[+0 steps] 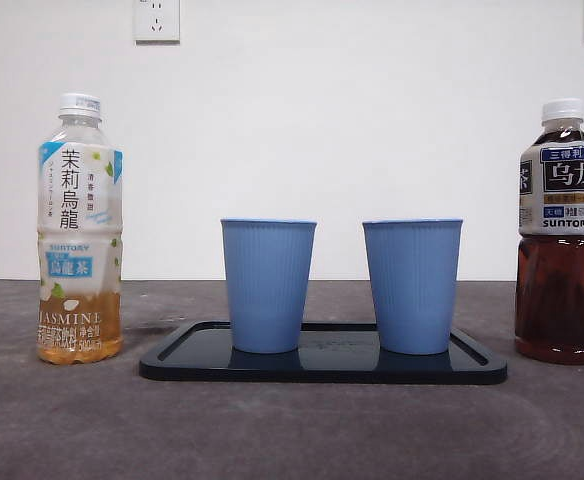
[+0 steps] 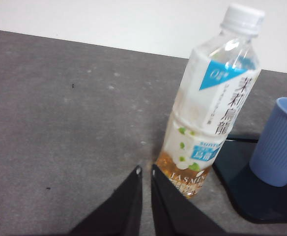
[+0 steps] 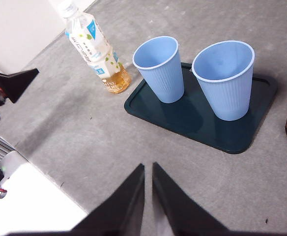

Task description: Pour the drink into the cup

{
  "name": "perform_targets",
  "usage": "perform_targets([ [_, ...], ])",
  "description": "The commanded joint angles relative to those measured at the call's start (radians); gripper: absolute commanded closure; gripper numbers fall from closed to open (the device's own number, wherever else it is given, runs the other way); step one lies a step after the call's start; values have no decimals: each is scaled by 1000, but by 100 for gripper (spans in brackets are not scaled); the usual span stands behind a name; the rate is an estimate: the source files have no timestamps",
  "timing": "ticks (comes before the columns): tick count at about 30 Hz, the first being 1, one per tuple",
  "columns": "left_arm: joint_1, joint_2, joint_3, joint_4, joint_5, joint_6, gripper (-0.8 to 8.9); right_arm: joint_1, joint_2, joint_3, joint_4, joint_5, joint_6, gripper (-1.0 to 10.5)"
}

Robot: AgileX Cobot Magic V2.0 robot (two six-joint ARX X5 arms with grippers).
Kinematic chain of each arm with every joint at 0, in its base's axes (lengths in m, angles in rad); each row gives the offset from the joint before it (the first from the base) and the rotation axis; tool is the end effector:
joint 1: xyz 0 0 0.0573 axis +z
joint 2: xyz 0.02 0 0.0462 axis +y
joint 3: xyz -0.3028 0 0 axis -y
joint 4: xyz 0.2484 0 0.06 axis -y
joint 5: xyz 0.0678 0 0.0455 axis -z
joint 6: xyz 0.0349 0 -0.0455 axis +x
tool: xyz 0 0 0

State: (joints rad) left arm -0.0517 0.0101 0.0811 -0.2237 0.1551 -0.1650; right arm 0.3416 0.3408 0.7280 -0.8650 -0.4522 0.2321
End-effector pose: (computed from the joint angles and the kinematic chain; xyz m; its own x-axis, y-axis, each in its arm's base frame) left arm 0.0615 -0.0086 0.1685 0.9672 -0.2047 -0.1503 0.1758 0.9668 -0.1855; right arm 0.0232 0.0244 0.3085 0.6062 0.6793 -0.4136 -0.5494 0.7337 0.3998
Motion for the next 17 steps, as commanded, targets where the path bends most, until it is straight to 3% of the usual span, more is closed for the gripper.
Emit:
perform_targets([
  [1,2,-7,-37,72,-22,18,786,6,3,14,7,-3,-5,924],
  [10,1,-7,-69,58,-164,26,786,6,3,14,7,-3,-5,924],
  [17,1,-7,-69,31,-167,89,786,6,3,14,8,-3,-5,924],
])
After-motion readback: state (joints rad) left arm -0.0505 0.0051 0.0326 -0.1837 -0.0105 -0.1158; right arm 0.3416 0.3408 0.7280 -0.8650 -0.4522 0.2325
